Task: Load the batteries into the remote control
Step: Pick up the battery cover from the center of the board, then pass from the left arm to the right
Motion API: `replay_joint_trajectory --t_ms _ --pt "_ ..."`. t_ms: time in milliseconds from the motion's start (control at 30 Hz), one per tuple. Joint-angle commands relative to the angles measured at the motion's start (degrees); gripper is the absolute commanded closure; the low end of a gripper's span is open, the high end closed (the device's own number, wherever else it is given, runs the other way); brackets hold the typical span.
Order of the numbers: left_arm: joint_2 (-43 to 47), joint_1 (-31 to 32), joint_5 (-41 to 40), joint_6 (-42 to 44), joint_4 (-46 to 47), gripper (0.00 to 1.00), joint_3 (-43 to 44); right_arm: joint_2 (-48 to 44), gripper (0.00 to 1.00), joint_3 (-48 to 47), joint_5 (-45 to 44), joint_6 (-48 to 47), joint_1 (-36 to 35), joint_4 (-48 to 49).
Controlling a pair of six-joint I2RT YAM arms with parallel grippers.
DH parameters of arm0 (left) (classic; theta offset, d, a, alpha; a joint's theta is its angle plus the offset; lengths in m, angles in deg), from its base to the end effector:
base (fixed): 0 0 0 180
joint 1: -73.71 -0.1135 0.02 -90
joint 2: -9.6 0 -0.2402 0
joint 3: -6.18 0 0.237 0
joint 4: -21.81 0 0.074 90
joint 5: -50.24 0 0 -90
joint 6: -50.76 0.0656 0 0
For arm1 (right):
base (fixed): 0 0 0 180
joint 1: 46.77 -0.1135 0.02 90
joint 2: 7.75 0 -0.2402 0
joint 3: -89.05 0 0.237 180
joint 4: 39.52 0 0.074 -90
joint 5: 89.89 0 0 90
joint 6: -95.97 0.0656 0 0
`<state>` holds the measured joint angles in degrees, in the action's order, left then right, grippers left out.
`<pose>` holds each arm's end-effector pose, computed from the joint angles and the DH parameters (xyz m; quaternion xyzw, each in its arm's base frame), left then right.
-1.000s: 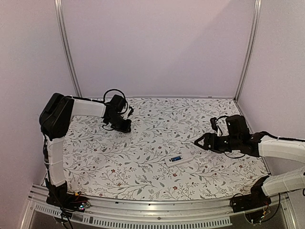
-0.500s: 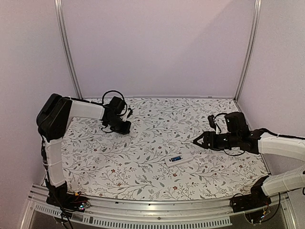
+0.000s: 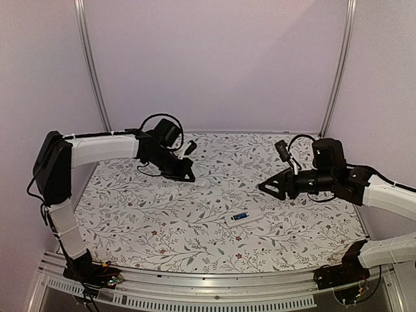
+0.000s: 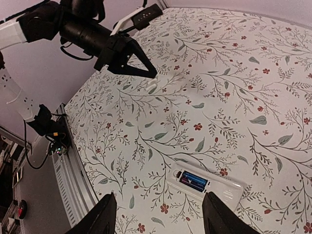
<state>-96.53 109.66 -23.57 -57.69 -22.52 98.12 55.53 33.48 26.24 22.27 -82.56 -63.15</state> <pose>0.3034 -0.2426 0.1693 0.1827 0.9360 -0.2433 0.1769 0.1943 0.1757 0.2271 -0.2529 0.8182 0.3866 0.3422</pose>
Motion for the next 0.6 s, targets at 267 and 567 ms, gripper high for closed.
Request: replay_joint_trajectory --t_ms 267,567 --pt "1.1 11.5 32.8 -7.8 -16.4 1.00 1.4 -4.7 0.42 -2.5 -4.6 -15.6 -16.5 -4.8" --pt "-1.5 19.6 46.8 -4.6 -18.2 1.00 -1.2 0.6 0.42 -10.0 -7.5 -21.9 -29.6 -12.3"
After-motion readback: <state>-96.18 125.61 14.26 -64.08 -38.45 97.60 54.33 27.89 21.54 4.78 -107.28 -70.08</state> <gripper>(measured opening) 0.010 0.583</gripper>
